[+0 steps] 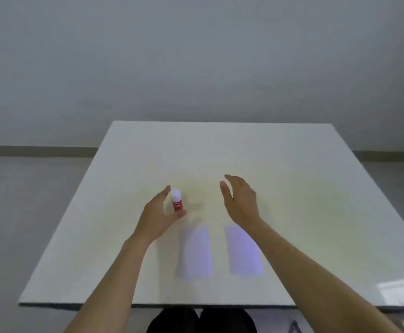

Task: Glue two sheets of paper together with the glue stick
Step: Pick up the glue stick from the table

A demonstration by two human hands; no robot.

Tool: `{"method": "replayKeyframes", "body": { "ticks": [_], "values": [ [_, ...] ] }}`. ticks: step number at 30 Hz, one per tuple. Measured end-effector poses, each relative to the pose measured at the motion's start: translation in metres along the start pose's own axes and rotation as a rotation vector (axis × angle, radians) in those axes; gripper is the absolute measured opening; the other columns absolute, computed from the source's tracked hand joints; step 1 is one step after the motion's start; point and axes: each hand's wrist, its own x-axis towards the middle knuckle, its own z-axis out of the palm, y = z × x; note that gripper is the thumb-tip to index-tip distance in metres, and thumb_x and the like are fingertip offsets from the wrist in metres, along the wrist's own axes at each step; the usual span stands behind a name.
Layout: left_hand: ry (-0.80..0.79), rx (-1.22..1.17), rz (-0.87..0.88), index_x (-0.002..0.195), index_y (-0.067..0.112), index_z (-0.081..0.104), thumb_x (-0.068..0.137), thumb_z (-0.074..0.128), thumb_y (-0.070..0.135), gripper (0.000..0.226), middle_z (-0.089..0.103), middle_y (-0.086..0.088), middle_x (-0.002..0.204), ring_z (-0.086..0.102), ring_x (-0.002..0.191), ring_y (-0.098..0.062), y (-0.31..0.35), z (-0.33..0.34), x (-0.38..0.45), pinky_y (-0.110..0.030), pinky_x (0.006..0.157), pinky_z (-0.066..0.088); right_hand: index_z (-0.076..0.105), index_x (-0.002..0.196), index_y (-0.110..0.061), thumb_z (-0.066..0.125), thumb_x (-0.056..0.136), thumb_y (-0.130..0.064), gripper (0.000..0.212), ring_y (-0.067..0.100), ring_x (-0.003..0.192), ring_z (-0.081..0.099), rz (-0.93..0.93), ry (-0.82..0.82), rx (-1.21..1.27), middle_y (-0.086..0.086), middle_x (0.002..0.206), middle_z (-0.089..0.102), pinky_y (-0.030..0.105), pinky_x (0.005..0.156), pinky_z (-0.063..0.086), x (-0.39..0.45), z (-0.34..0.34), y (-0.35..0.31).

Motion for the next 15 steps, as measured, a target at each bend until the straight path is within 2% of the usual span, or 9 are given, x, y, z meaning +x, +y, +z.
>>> {"method": "replayKeyframes", "body": {
  "ticks": [2, 3, 4, 5, 8, 11, 14, 15],
  "values": [
    [0.024, -0.095, 0.044, 0.103, 0.034, 0.067, 0.076, 0.075, 0.035, 0.028, 0.064, 0.026, 0.115, 0.056, 0.111, 0.005, -0.003, 0.007, 0.003, -0.014, 0.087, 0.039, 0.047, 0.137, -0.014, 0.036, 0.101, -0.035, 0.043, 0.021, 0.134, 0.042, -0.077, 0.084, 0.09, 0.006, 0.141, 0.05, 0.039, 0.112, 0.029, -0.009, 0.005, 0.001],
    [0.028, -0.094, 0.068, 0.086, 0.03, 0.07, 0.077, 0.073, 0.031, 0.01, 0.072, 0.02, 0.099, 0.062, 0.102, 0.003, -0.004, 0.009, 0.007, -0.014, 0.079, 0.042, 0.048, 0.136, -0.014, 0.037, 0.101, -0.034, 0.042, 0.021, 0.133, 0.042, -0.118, 0.115, 0.138, 0.005, 0.141, 0.05, 0.04, 0.111, 0.03, -0.015, 0.007, 0.0],
    [0.042, -0.083, 0.088, 0.076, 0.026, 0.07, 0.079, 0.071, 0.028, 0.004, 0.074, 0.014, 0.089, 0.065, 0.095, 0.0, -0.002, 0.01, 0.009, -0.015, 0.075, 0.043, 0.048, 0.136, -0.015, 0.037, 0.1, -0.034, 0.041, 0.021, 0.131, 0.043, -0.138, 0.135, 0.172, 0.004, 0.14, 0.05, 0.041, 0.111, 0.031, -0.024, 0.006, -0.001],
    [0.061, -0.086, 0.105, 0.071, 0.024, 0.069, 0.081, 0.069, 0.025, 0.009, 0.075, 0.009, 0.084, 0.065, 0.089, -0.003, -0.002, 0.011, 0.011, -0.015, 0.073, 0.043, 0.049, 0.135, -0.016, 0.038, 0.1, -0.034, 0.041, 0.021, 0.13, 0.045, -0.155, 0.155, 0.228, 0.003, 0.139, 0.051, 0.041, 0.11, 0.032, -0.034, 0.006, 0.0],
    [0.173, -0.14, 0.143, 0.078, 0.019, 0.067, 0.085, 0.066, 0.022, 0.008, 0.073, -0.002, 0.079, 0.065, 0.082, -0.012, 0.007, 0.007, -0.005, -0.02, 0.072, 0.042, 0.051, 0.133, -0.017, 0.043, 0.099, -0.032, 0.038, 0.02, 0.125, 0.049, -0.204, 0.207, 0.278, 0.002, 0.137, 0.051, 0.042, 0.107, 0.036, -0.071, -0.003, 0.01],
    [0.249, -0.18, 0.2, 0.096, 0.014, 0.066, 0.087, 0.064, 0.021, 0.011, 0.064, 0.001, 0.076, 0.058, 0.071, -0.018, 0.013, 0.007, -0.026, -0.025, 0.067, 0.042, 0.052, 0.131, -0.019, 0.051, 0.096, -0.03, 0.037, 0.019, 0.112, 0.056, -0.232, 0.2, 0.251, 0.002, 0.132, 0.053, 0.038, 0.1, 0.043, -0.093, -0.018, 0.014],
    [0.21, -0.095, 0.288, 0.106, 0.018, 0.066, 0.087, 0.065, 0.02, 0.02, 0.062, 0.002, 0.088, 0.055, 0.075, -0.015, 0.028, 0.013, -0.047, -0.015, 0.066, 0.039, 0.054, 0.128, -0.02, 0.053, 0.094, -0.034, 0.037, 0.019, 0.085, 0.061, -0.156, 0.108, 0.323, 0.003, 0.112, 0.062, 0.028, 0.077, 0.05, -0.094, -0.031, 0.002],
    [0.191, -0.05, 0.319, 0.11, 0.018, 0.066, 0.086, 0.066, 0.02, 0.024, 0.062, 0.001, 0.091, 0.055, 0.078, -0.016, 0.031, 0.015, -0.05, -0.016, 0.067, 0.039, 0.055, 0.126, -0.019, 0.05, 0.094, -0.039, 0.038, 0.018, 0.076, 0.062, -0.099, 0.045, 0.393, 0.003, 0.103, 0.065, 0.024, 0.066, 0.05, -0.093, -0.033, -0.004]
  ]
}}
